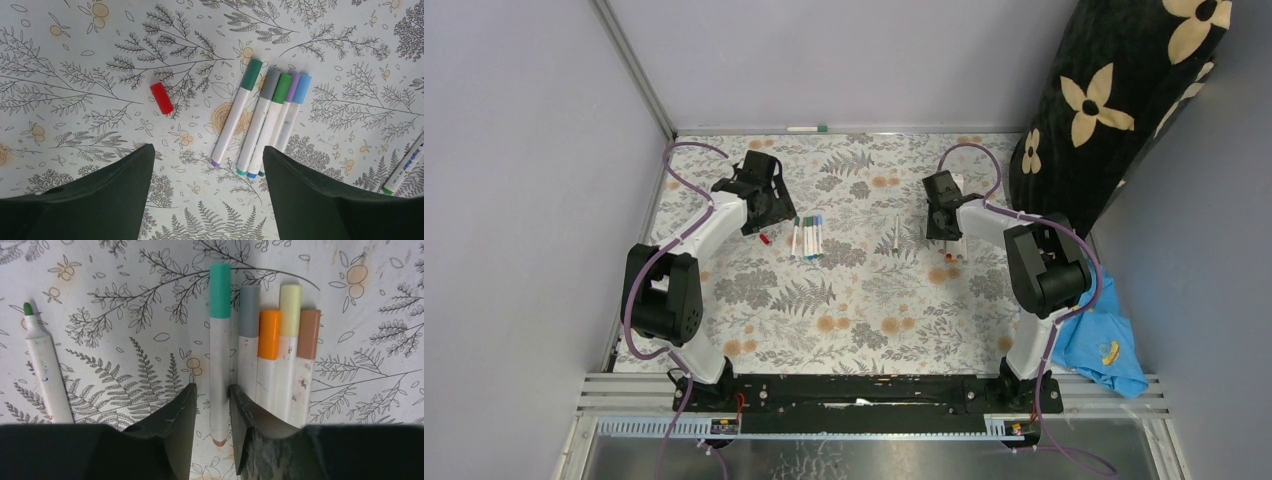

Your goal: Open the pen caps

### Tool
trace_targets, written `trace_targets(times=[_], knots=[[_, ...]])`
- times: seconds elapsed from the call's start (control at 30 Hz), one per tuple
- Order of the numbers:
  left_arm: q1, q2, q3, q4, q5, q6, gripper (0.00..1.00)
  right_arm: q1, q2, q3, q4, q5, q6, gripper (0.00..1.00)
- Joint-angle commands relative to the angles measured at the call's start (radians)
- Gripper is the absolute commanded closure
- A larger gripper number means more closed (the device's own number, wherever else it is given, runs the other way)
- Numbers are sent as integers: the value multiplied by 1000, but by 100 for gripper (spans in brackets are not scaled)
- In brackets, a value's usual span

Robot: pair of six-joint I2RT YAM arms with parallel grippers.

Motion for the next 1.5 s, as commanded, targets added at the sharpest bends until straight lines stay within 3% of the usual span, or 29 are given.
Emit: trace_targets(times=[0.0,0.2,0.4,0.6,0.73,1.17,1.47], knots=[[-9,-21,4,46,8,0,14,-7,17,-5,7,-12,-5,63],[-10,-20,2,51,10,-3,14,-8,36,-3,1,-17,2,66],[-10,-23,-7,59,11,-5,14,-7,47,1,-27,-20,14,90],[-11,-31,-8,64,24,-11,14,-6,1,-22,-23,-19,4,100],[-10,-46,-7,83,73,-19,14,-1,-86,-53,-2,-61,-23,100],[-43,-48,-6,257,504,-119,14,79,-314,-69,-14,-385,-78,100],[-123,-9,44,275,557,-188,14,220,-289,25,-3,-468,-52,100]])
